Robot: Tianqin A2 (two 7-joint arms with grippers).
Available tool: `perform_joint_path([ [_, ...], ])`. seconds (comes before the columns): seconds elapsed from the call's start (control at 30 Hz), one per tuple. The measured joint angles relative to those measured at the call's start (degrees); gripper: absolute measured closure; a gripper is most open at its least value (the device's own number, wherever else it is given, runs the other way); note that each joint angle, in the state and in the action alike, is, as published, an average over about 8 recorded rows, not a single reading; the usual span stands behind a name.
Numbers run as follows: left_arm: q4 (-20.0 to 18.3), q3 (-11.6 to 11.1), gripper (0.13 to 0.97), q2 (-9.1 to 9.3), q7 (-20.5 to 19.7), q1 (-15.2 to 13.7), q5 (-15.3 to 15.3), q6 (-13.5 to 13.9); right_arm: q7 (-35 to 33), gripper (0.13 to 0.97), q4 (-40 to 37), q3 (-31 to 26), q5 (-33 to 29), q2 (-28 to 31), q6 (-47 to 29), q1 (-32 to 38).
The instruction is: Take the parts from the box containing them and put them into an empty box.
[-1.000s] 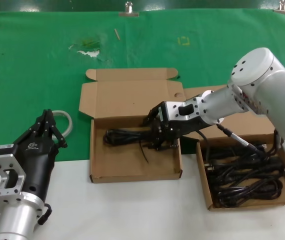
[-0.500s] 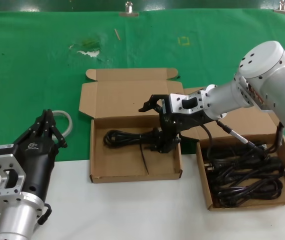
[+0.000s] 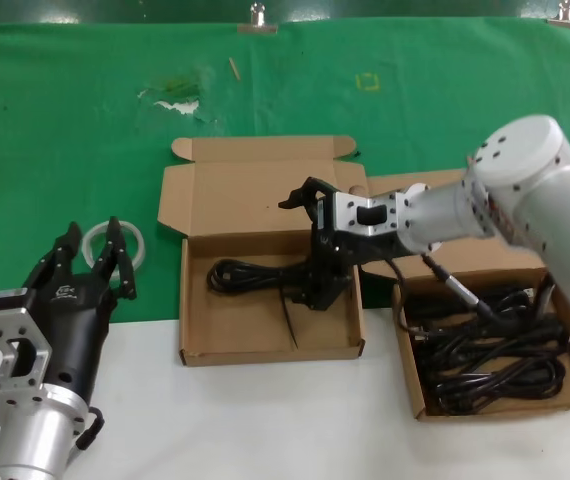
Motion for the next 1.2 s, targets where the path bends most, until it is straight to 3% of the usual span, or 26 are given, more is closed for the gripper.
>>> perform_joint_path([
  [0.23,0.0,0.0,0.713,0.00,0.0,0.0,0.0,0.0,3.4,0.162,8.0,2.4,2.4,1.3,5.1,-6.7],
  [0.93,0.0,0.0,0.269,0.00,0.0,0.0,0.0,0.0,14.3,0.129,33.4,10.2,9.8,5.4,21.4,-27.8],
  [1.07,0.0,0.0,0.269,0.00,0.0,0.0,0.0,0.0,16.3,0.129,38.2,11.7,11.2,6.1,24.5,-31.8],
  [1.2,0.0,0.0,0.218,0.00,0.0,0.0,0.0,0.0,18.4,0.129,43.0,13.1,12.6,6.9,27.6,-35.9],
])
